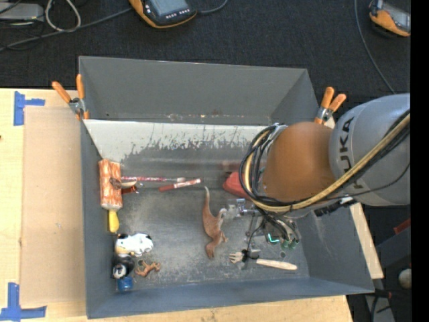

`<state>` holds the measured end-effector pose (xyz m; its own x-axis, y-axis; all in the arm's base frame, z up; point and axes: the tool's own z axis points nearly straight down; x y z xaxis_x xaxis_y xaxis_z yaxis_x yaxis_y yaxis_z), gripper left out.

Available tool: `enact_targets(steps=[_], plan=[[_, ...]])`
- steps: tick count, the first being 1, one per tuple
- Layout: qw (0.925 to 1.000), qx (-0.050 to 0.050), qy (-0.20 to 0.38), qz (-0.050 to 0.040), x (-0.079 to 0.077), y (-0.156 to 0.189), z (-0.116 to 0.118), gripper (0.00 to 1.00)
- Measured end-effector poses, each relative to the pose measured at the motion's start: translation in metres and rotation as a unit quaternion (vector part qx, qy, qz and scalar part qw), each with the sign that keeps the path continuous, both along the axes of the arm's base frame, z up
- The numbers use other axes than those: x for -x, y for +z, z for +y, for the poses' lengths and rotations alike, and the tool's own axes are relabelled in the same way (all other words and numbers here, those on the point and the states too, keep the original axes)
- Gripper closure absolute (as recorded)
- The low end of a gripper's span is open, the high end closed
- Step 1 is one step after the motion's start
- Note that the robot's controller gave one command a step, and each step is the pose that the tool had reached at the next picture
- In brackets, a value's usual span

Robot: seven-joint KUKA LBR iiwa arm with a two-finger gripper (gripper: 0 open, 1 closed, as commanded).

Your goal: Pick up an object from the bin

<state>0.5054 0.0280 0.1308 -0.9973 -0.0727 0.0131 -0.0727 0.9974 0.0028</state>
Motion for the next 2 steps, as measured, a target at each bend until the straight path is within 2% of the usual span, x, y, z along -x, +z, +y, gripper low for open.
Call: enact_targets(steps=[1,2], plan=[[0.9999,0.0,-0.012,-0.001,-0.003,0.013,0.005,0.0],[0.9993,0.0,-0.039,0.0003,-0.01,0.058,0.005,0.0]])
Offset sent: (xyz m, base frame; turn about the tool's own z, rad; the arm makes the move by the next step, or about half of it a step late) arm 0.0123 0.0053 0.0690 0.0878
